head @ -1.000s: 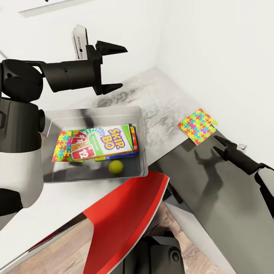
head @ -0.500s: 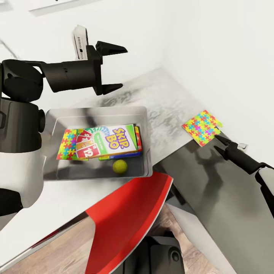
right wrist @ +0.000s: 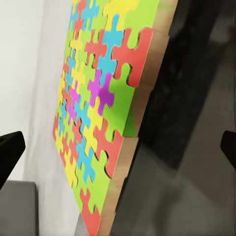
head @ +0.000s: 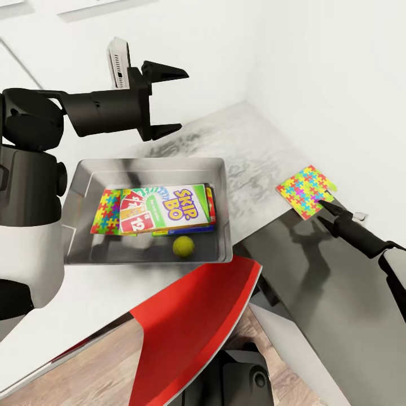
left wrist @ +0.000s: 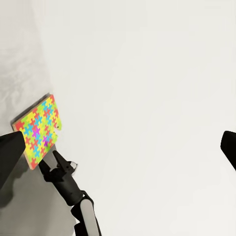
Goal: Put all the toys in the child's room - the three board games (two on the bed and one on the table), the two jigsaw puzzles on the table, and the tennis ball on the table - inside the toy box on the table in the child's room.
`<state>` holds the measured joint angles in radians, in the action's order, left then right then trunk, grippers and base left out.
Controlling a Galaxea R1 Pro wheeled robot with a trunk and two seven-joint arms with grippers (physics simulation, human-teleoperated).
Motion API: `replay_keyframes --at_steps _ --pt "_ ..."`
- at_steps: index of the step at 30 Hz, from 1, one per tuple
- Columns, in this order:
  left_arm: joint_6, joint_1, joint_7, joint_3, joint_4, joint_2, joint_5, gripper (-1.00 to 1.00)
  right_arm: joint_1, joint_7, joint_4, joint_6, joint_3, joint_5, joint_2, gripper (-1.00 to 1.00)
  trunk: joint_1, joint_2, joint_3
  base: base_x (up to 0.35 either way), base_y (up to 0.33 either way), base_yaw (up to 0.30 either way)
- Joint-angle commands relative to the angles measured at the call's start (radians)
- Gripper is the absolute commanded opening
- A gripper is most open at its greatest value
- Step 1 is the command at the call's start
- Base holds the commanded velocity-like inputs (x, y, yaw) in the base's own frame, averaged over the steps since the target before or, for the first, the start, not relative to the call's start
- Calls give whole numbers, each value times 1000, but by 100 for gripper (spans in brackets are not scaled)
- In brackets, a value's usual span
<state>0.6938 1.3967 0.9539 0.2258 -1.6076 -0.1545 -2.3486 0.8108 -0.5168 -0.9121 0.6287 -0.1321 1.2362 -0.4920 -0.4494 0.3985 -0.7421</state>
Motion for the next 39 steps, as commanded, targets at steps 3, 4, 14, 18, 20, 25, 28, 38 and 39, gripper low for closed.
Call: replay_keyframes --at_steps 3,4,14,18,20,25,28,38,39 --pt "0 1 8 0 0 0 -8 100 1 1 2 8 -8 5 0 100 -1 2 -1 0 0 12" --pt "0 1 8 0 0 0 -8 100 1 3 3 8 -13 4 0 100 -1 2 -1 0 0 8" --pt "0 1 8 1 0 0 -8 100 0 39 5 11 -55 4 2 100 -1 2 -1 0 0 4" --pt "0 1 8 1 0 0 -8 100 -1 43 5 12 -60 5 3 100 -1 2 -1 0 0 30" --pt "0 1 8 1 0 0 -8 100 -1 46 5 13 -62 5 3 100 -1 2 -1 0 0 106" --pt "0 1 8 1 0 1 -8 100 -1 49 5 14 -66 5 3 100 -1 2 0 0 0 144" --pt "0 1 8 1 0 1 -8 100 -1 50 5 15 -67 5 3 100 -1 2 0 0 0 73" --pt "0 1 8 1 0 1 -8 100 -1 50 6 15 -69 5 3 100 -1 2 1 0 0 26" --pt "0 1 8 1 0 1 -8 100 -1 50 6 15 -69 5 3 100 -1 2 1 0 0 8"
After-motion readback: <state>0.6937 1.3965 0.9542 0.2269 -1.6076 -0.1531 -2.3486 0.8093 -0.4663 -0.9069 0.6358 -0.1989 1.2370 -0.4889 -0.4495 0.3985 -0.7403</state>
